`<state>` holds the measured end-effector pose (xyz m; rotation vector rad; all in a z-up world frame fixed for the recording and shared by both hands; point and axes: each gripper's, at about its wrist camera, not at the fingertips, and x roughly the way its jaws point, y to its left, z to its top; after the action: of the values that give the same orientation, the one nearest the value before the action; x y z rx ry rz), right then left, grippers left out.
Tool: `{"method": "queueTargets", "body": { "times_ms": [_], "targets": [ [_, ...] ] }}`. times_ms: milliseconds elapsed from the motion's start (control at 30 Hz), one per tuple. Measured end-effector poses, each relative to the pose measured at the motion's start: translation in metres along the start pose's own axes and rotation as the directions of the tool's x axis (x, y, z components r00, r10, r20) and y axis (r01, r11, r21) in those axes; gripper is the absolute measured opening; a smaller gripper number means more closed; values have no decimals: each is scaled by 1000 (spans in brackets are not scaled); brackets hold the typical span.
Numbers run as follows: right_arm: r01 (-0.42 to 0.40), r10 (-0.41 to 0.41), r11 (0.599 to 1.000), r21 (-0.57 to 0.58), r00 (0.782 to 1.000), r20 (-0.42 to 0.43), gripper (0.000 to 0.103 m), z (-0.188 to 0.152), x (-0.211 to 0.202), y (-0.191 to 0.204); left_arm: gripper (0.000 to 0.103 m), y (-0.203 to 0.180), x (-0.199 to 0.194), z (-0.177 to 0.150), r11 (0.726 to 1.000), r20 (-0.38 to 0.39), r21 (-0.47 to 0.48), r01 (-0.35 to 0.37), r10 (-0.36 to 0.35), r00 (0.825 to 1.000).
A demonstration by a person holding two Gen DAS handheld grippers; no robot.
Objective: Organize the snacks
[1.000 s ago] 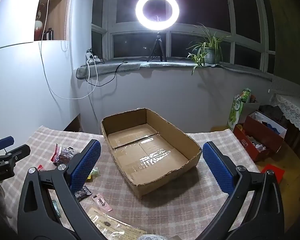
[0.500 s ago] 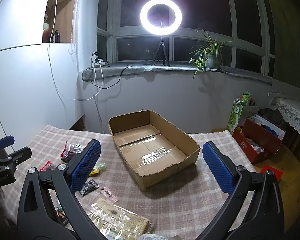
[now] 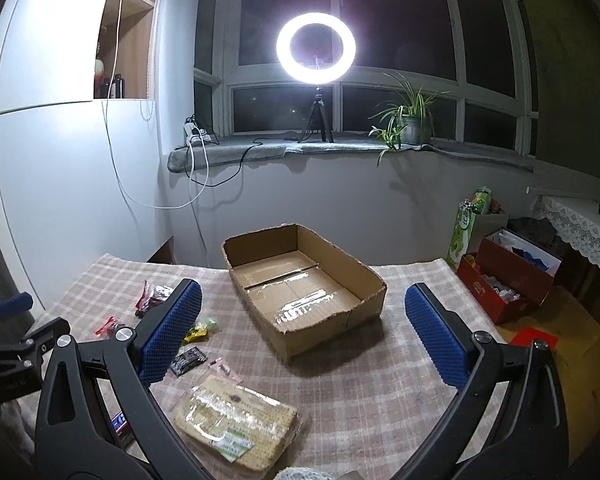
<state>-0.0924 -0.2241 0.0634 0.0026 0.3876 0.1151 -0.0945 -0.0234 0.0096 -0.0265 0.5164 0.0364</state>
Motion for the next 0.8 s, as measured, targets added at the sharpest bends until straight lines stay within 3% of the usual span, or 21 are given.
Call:
{"method": "queueTargets", "body": {
  "times_ms": [333,800],
  "targets": [
    [-6,6,1000,-17,1000,-6,103,-14,-33,2,86,2,-26,-27,998,21,-68,-18,19,1000],
    [-8,8,1000,7,1000,-17,103,-30,-54,-10,86,-21,-55,-33,999,55,-53,-6,9,998]
  ]
}}
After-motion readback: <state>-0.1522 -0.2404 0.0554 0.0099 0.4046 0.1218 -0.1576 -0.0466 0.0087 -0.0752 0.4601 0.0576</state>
